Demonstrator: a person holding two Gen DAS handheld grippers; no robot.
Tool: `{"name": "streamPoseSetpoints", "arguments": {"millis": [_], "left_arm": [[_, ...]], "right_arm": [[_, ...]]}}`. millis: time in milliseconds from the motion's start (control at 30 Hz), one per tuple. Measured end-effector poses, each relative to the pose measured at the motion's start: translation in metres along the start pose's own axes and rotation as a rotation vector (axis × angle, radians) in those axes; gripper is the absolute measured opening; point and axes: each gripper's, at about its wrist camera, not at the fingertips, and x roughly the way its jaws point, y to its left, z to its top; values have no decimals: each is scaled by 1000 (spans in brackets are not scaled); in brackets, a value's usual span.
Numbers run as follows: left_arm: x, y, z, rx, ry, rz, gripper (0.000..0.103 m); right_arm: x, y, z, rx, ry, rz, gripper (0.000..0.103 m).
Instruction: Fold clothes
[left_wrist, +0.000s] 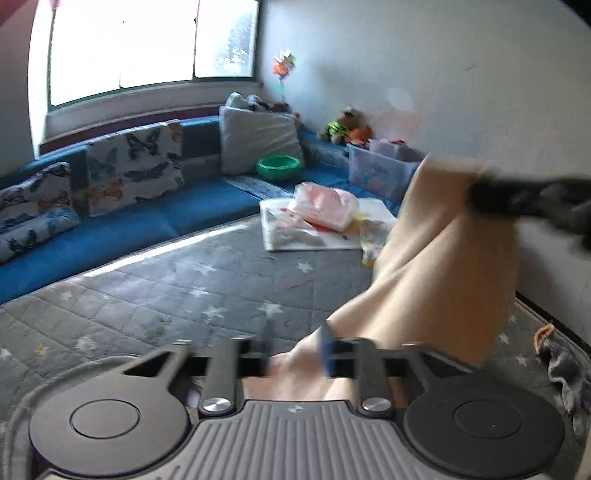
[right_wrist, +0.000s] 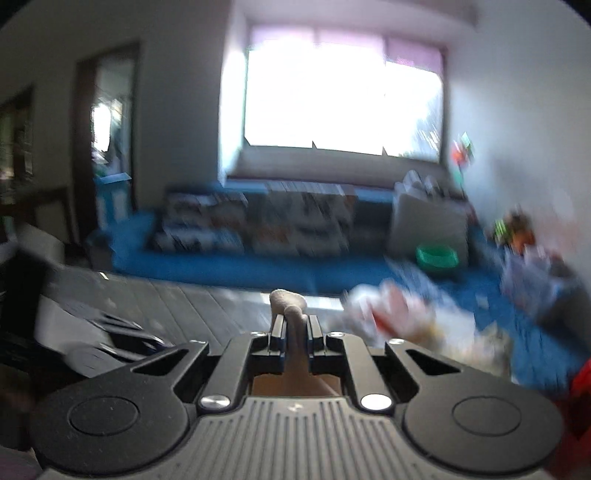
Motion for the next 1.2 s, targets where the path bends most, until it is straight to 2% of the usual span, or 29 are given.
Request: {"name": "streamPoseSetpoints", "arguments": {"millis": [133, 267, 367, 433, 500, 667, 800, 1033, 1200], "left_arm": [[-19, 7, 8, -31, -36, 35, 46], [-38, 22, 12, -93, -69, 20, 53], [-45, 22, 9, -86, -60, 19, 55], [-47, 19, 4, -76, -44, 14, 57], [-46, 13, -1, -71, -25, 10, 64], [-48, -7, -21, -22, 2, 20, 75], [-48, -16, -33, 2, 16, 47, 93], [-52, -21, -45, 3, 18, 80, 103], [-62, -21, -49, -6, -4, 90, 103]], "right_arm": [[-42, 18, 17, -39, -100, 66, 9], [-68, 34, 15, -102, -74, 154, 9], [-75, 42, 3, -138, -18, 183, 9], [-75, 47, -7, -155, 29, 174, 9], [-70, 47, -16, -157, 79, 162, 9], [-59, 45, -35, -104, 171, 118, 9], [-52, 42, -46, -72, 193, 112, 11], [-59, 33, -69, -11, 195, 105, 19], [-68, 34, -76, 0, 192, 98, 23]]}}
